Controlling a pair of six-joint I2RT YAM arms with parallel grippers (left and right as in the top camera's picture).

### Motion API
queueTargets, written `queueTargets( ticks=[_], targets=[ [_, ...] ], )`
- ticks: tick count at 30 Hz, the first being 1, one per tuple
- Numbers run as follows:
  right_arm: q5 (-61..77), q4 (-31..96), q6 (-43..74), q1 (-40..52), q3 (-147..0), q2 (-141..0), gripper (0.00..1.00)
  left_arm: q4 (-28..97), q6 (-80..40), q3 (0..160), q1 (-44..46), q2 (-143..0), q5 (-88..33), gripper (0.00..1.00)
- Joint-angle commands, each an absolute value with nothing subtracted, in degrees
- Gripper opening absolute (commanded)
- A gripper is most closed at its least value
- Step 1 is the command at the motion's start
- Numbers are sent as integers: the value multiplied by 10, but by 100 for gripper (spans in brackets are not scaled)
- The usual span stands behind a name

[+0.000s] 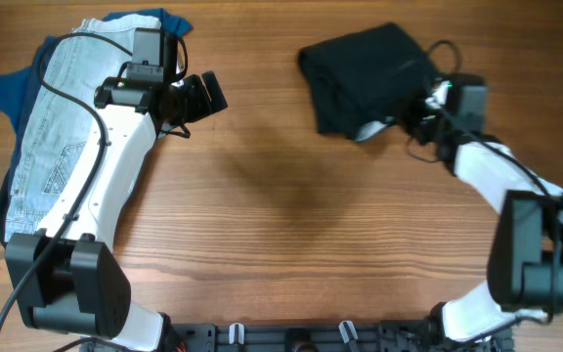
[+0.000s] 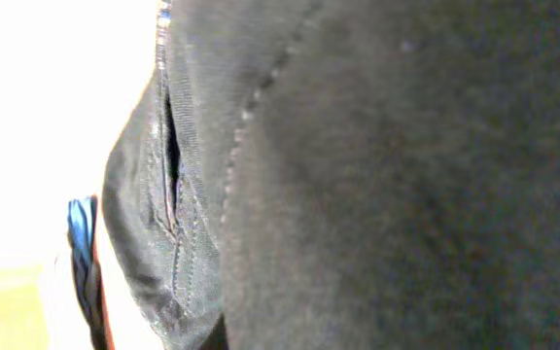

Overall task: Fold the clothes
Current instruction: 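Carry the shorts bundle rightward to the table's right edge with the right gripper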

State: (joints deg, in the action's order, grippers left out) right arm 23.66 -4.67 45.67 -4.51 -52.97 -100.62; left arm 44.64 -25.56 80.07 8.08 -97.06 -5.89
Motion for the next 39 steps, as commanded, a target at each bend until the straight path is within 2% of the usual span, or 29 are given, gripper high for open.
queueTargets(
  ticks=[1, 7, 14, 20, 21, 22, 23, 29, 31, 34, 39],
  targets=[
    [256, -31, 397, -124, -528, -957, 4, 446, -242, 798, 77, -961, -55, 100],
    [266, -22, 329, -247, -528, -946, 4, 446, -242, 798, 77, -961, -55, 100],
    [188, -25, 100, -322, -528, -946, 4, 446, -242, 798, 77, -961, -55, 100],
    [191, -38, 100, -335, -528, -948, 5, 429, -243, 798, 78, -961, -56, 100],
    [191, -35, 107, -335, -528, -948, 29, 427, -243, 798, 78, -961, -56, 100],
    [191, -26, 128, -335, -528, -948, 88, 427, -243, 798, 78, -961, -56, 100],
    [191, -15, 156, -335, -528, -948, 99, 427, -243, 798, 78, -961, -56, 100],
    [316, 111, 367, -335, -528, -946, 99, 427, -243, 798, 78, -961, -56, 100],
    [371, 143, 386, -334, -528, -946, 90, 430, -242, 798, 78, -961, -55, 100],
    [393, 205, 358, -333, -528, -946, 88, 432, -242, 798, 78, -961, -56, 100],
    [388, 252, 222, -332, -528, -946, 63, 432, -242, 798, 78, -961, -56, 100]
  ],
)
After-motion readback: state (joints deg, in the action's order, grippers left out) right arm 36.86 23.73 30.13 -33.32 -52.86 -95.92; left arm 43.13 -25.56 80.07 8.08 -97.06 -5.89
